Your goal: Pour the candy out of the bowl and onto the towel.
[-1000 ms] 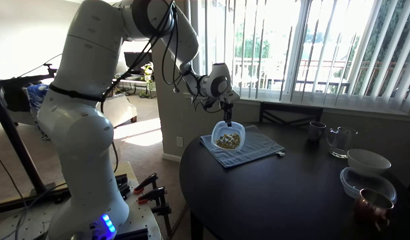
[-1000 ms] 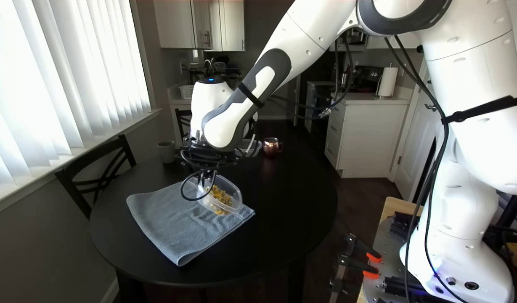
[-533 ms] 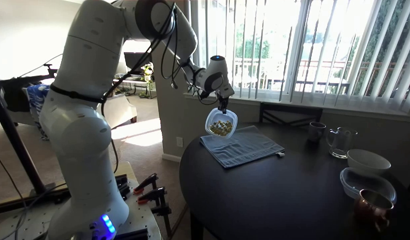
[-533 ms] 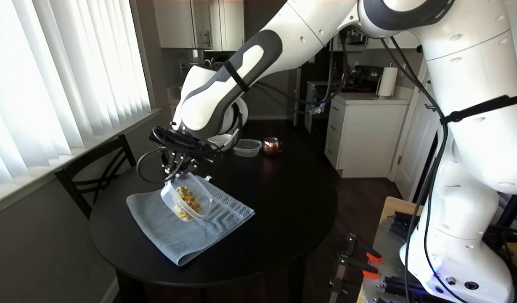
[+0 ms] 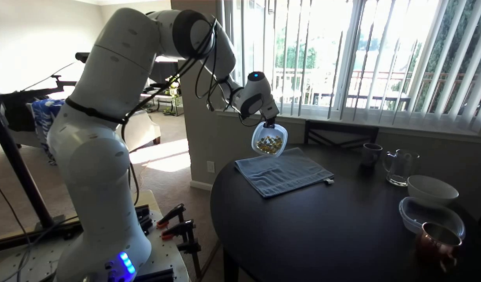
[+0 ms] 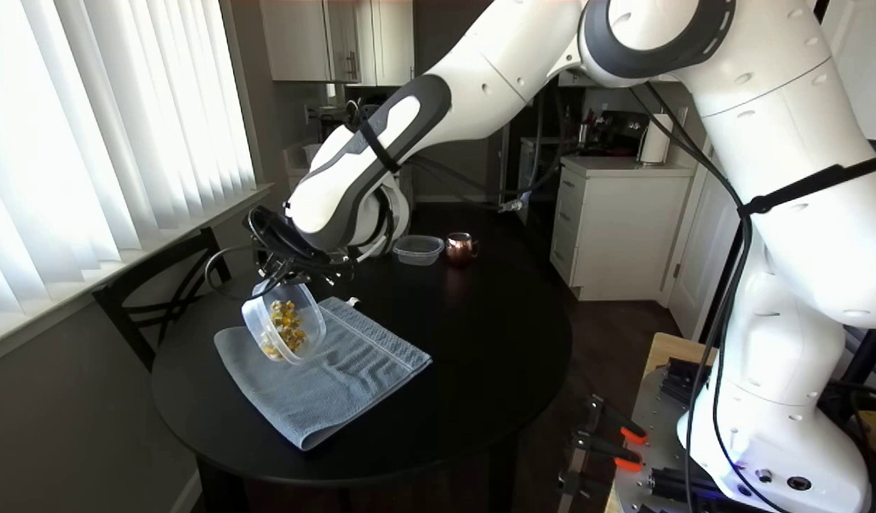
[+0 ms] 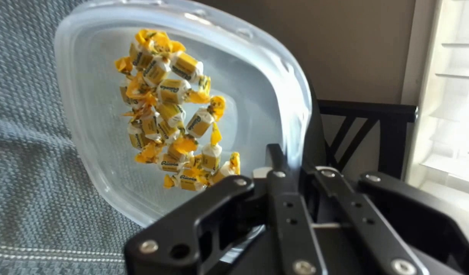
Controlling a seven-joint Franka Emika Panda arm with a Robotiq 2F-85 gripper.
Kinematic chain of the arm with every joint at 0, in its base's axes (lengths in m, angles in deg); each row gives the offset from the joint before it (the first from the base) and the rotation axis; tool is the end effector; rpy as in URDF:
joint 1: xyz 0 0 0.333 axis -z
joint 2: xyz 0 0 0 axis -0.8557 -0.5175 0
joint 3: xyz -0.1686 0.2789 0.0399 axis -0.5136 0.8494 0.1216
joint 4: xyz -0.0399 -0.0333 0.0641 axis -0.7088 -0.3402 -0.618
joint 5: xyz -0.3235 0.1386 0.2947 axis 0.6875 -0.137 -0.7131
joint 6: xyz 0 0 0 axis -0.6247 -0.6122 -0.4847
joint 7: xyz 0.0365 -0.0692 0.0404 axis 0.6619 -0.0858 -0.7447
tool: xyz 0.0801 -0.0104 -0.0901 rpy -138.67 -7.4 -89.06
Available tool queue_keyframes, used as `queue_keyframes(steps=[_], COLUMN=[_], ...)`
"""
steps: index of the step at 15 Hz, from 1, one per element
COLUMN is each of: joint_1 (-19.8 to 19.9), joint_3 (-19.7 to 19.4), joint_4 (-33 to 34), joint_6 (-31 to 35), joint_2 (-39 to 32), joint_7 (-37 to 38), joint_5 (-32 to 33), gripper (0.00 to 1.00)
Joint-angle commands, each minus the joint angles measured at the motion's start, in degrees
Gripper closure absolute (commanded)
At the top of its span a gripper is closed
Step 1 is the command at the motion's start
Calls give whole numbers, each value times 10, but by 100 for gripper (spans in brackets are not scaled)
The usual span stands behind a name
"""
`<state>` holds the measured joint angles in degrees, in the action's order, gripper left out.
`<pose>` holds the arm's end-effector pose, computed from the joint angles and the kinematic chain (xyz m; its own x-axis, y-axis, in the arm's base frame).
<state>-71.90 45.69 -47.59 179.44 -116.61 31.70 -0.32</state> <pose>0.7228 0.2300 0.2425 0.4361 -0.8999 -0.0038 -0.6998 -0.3364 -0.6302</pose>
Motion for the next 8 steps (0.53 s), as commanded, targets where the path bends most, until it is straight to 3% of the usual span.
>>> queue_keyframes(steps=[1,5,8], joint_1=[-32,-59,-68], joint_3=[-35,-60,-67], joint_4=[73,122,105], joint_6=[66,143,228], joint_2=[-87,-141,-129], joint_7=[3,1,-8], joint_5=[15,14,13], gripper=[98,98,98])
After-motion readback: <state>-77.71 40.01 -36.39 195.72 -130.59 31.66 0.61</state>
